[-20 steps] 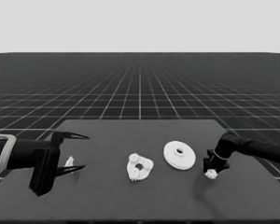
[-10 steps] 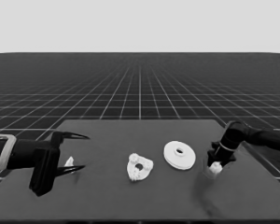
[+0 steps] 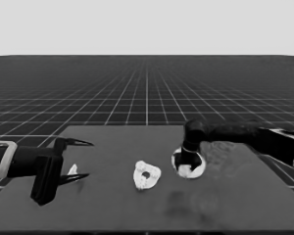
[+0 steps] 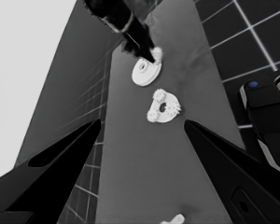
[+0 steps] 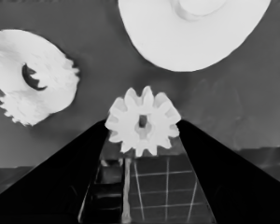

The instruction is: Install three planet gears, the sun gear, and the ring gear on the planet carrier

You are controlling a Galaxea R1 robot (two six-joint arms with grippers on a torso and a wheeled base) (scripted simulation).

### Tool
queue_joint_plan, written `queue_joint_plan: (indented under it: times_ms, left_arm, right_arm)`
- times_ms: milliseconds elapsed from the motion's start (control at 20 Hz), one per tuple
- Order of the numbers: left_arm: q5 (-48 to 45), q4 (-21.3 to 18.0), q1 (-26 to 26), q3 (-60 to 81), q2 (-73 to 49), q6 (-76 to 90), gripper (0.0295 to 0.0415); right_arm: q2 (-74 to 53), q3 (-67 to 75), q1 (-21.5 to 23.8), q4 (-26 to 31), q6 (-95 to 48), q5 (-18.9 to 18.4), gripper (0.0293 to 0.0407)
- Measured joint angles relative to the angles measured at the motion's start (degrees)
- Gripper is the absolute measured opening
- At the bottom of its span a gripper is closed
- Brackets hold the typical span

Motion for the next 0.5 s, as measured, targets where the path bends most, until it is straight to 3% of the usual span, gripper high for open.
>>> queue_joint_plan:
  times_ms: [50,150,400,500]
  left_arm:
    - [0.0,0.0,0.0,0.0,0.0,0.0,0.0385]
    - [0.0,0.0,0.0,0.0,0.0,0.0,0.0385]
    - [0.0,0.0,0.0,0.0,0.0,0.0,0.0385]
    - [0.0,0.0,0.0,0.0,0.0,0.0,0.0385]
  right_arm:
    - [13.0,-8.23,0.08,0.48,2.05,-0.31,0.031]
    - [24.97,-21.92,0.12,0.99,-1.44,0.33,0.031]
    - [30.79,-31.39,0.05,1.28,-5.23,0.89,0.031]
    - [31.69,-34.24,-4.51,-3.07,-6.92,2.27,0.031]
